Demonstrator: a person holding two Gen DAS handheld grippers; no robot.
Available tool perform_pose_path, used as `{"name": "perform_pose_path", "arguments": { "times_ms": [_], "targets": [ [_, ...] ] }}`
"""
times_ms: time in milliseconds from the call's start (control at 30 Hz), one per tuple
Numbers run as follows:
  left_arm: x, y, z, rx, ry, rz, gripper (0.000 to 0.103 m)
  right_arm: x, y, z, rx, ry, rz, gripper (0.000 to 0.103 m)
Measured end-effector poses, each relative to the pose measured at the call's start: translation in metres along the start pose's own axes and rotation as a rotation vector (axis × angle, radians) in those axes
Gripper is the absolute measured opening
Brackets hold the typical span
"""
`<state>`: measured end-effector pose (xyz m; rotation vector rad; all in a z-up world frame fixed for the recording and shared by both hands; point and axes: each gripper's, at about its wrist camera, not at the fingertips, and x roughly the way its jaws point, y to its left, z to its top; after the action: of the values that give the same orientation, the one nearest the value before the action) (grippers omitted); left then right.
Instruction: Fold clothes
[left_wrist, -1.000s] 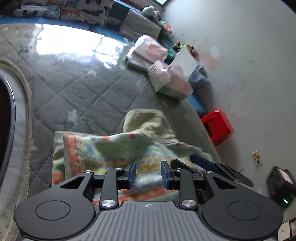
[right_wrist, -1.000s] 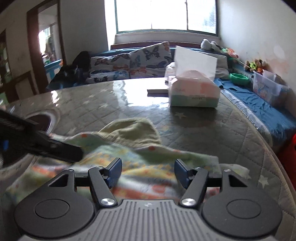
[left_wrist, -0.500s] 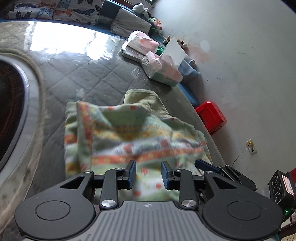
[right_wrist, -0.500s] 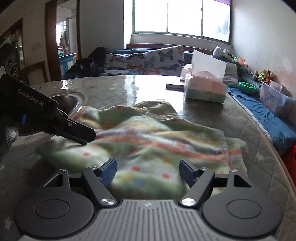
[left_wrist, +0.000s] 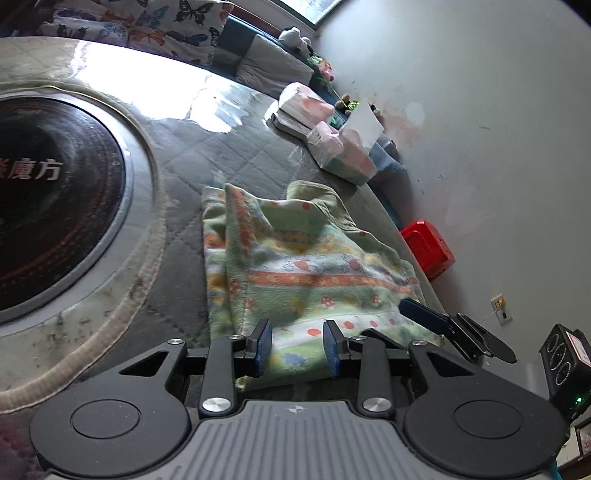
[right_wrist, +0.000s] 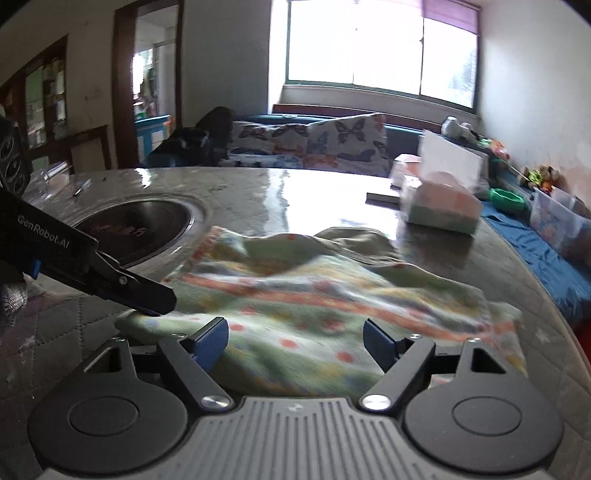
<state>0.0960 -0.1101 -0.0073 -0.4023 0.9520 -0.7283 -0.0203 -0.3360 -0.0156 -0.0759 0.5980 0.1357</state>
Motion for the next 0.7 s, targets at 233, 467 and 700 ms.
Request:
{"name": "perform_pose_path", "arguments": {
  "times_ms": [233, 467, 700],
  "targets": [
    [-0.016, 0.010, -0.001, -0.027, -0.026, 0.024, 0.039, 0.001, 0.009, 0.000, -0.042, 0.002, -0.006, 0.092],
    [-0.032, 0.020, -0.006, 0.000, -0.040, 0.120, 0.053, -0.001, 0.012, -0.002, -0.013, 0.005, -0.015, 0.103],
    [-0.042, 0.013, -0.016, 0.096, -0.065, 0.204, 0.084, -0.009, 0.016, -0.004, -0.002, -0.005, -0.054, 0.103]
  ]
}}
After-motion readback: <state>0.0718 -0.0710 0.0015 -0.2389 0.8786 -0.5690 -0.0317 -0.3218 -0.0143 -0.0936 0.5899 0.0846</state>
